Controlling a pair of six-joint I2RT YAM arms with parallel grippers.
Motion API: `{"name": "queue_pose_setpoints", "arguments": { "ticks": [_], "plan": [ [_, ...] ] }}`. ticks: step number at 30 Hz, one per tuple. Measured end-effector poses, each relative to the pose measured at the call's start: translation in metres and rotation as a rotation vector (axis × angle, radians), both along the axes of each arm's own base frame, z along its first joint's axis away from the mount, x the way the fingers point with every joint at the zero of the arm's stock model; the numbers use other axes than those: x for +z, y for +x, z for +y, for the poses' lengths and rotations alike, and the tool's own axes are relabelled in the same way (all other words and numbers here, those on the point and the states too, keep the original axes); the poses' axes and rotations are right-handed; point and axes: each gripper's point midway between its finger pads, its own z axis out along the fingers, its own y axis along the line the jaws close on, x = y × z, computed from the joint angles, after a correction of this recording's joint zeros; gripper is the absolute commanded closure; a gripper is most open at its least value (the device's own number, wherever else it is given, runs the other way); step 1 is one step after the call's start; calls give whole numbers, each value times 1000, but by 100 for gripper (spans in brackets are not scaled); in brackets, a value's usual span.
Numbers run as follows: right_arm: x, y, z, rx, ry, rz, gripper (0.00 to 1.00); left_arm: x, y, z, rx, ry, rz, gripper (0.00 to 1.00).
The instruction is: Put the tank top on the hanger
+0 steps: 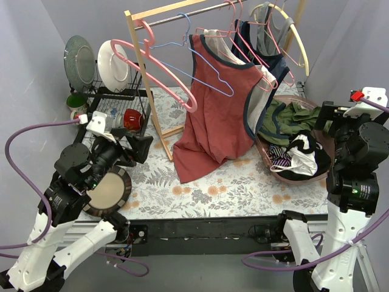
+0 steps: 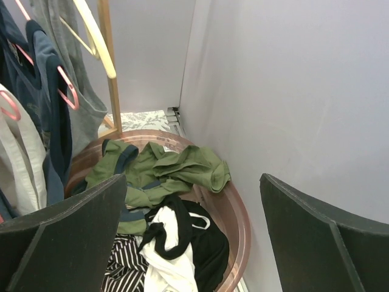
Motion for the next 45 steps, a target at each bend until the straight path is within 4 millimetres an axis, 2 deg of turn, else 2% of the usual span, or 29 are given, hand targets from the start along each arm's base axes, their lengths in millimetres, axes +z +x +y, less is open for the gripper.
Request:
{"name": "queue_pose_setpoints", "arguments": {
  "ticks": [4,9,15,19,24,27,29,34,39,45],
  "plan": [
    [-10,2,-3,-8,4,25,1,-9,3,-4,-8,12,13,2],
    [-12,3,-4,-12,-4,33,2,-14,5,-6,-14,22,20,2],
    [-21,6,1,53,-105,91,4,-27,10,-11,-18,29,31,2],
    [-54,21,4,109,-121,195,6,-58,17,-18,-26,44,77,2],
    [-124,38,4,167,-73,382,7,-114,24,-26,-24,75,188,2],
    [-153,44,-13,161,-7,461,8,-133,27,-28,-22,91,221,2],
    [-166,41,-32,138,45,490,9,-144,27,-28,-21,99,233,2],
    [-198,44,-66,131,152,559,12,-165,25,-26,-21,115,252,2],
    [-236,63,-69,212,237,651,16,-178,23,-27,-26,117,271,2],
    [-247,90,-79,261,258,674,18,-182,20,-32,-46,80,296,2]
  ]
}}
